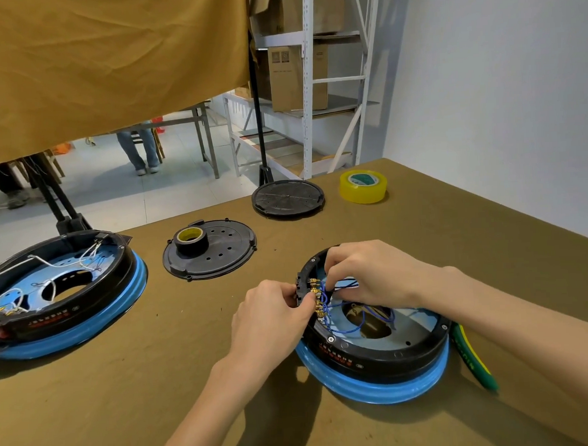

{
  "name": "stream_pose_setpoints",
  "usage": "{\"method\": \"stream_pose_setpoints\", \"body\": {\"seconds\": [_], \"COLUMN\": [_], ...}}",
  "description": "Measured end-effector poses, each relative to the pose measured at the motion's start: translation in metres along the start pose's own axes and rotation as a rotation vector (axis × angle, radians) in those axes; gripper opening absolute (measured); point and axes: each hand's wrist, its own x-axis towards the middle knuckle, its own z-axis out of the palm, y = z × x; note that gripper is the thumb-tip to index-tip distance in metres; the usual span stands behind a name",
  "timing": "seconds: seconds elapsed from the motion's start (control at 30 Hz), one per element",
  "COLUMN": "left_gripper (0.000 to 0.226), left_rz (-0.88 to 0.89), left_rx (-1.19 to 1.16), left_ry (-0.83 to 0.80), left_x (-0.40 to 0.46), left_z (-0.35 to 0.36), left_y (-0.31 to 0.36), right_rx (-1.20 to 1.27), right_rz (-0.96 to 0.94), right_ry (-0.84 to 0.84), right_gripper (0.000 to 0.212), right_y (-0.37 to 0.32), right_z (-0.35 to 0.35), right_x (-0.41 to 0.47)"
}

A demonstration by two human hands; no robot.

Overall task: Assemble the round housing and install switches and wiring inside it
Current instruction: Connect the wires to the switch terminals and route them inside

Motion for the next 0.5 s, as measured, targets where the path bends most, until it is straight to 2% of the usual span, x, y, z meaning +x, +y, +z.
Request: {"method": "stream_pose_setpoints", "body": {"seconds": [0.13, 0.27, 0.5], "left_gripper": [0.030, 0.028, 0.035], "left_rz": [-0.003, -0.021, 0.025], "left_rx": [-0.032, -0.037, 0.067], "left_ry": [-0.065, -0.099, -0.081], "left_x": [0.001, 0.004, 0.001], "left_z": [-0.004, -0.011, -0.007], "left_y": [0.001, -0.003, -0.002], "right_rx": [0.085, 0.277, 0.221], "right_rz": [0.046, 0.138, 0.138], "right_ry": [-0.001, -0.032, -0.054], "right_gripper": [0.007, 0.015, 0.014], "right_y": [-0.002, -0.008, -0.020], "right_z": [0.002, 0.003, 0.004], "right_x": [-0.004, 0.001, 0.011]}}
